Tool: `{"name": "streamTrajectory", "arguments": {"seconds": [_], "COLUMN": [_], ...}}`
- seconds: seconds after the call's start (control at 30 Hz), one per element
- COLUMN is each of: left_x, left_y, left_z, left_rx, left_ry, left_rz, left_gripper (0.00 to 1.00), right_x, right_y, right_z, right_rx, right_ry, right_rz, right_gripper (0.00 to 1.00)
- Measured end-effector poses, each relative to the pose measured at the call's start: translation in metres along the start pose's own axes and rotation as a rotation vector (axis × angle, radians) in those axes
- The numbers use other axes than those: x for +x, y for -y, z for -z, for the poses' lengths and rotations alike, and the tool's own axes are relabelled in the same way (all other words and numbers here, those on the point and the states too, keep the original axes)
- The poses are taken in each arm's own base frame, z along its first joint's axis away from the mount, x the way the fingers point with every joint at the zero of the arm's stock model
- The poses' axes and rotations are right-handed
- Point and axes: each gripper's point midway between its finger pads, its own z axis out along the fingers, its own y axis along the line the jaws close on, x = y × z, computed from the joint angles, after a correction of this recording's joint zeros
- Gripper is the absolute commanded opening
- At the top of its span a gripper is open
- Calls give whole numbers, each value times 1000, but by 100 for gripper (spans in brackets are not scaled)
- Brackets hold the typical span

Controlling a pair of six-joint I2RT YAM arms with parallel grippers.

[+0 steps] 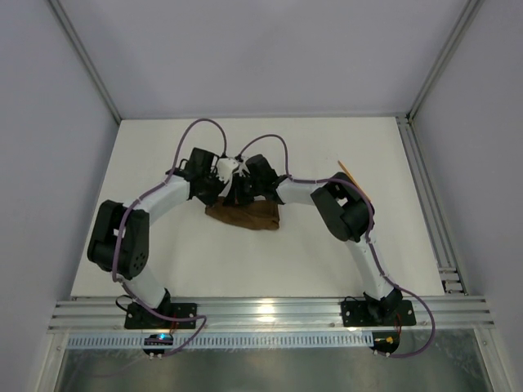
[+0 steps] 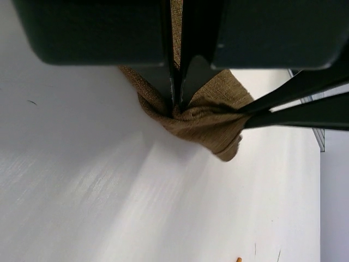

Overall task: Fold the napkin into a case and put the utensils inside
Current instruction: Grasp the top corner of the smaller rectangle folded napkin from the folded napkin.

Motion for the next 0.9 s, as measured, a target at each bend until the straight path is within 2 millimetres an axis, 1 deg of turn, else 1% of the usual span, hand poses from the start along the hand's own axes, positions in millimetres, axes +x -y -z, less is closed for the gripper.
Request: {"name": "streamTrajectory", "arguments": {"seconds": [0.13, 0.23, 0.37, 0.53, 0.57, 0.63, 0.67, 0.77, 0.87, 0.9], "left_x": [-17, -19, -17, -10, -8, -6, -5, 1, 10, 12], "left_y": [10, 14, 18, 26, 27, 28, 28, 28, 23, 21], "left_z": [19, 21, 21, 19, 18, 16, 15, 7, 0, -3], "left_rx": [44, 67, 85, 124, 128, 134, 136, 135, 108, 95], "left_ry": [75, 88, 86, 74, 71, 64, 61, 33, -6, -17], "left_rz": [20, 30, 33, 25, 23, 18, 14, 5, 1, -2], "left_gripper": [0, 0, 0, 5, 10, 14, 21, 30, 29, 23], "right_x": [-1, -3, -2, -2, -2, -1, -1, -2, -3, -3], "right_y": [-2, -4, -5, -7, -7, -7, -7, -7, -7, -7], "right_z": [0, 0, -2, -6, -7, -8, -9, -10, -10, -10], "right_rx": [-6, -17, -21, -41, -44, -47, -48, -48, -48, -48], "right_ry": [5, 11, 9, 11, 12, 13, 14, 19, 22, 23], "right_rz": [-2, -10, -36, -97, -111, -129, -138, -153, -158, -159], "right_gripper": [4, 4, 4, 4, 4, 4, 4, 4, 6, 7]}}
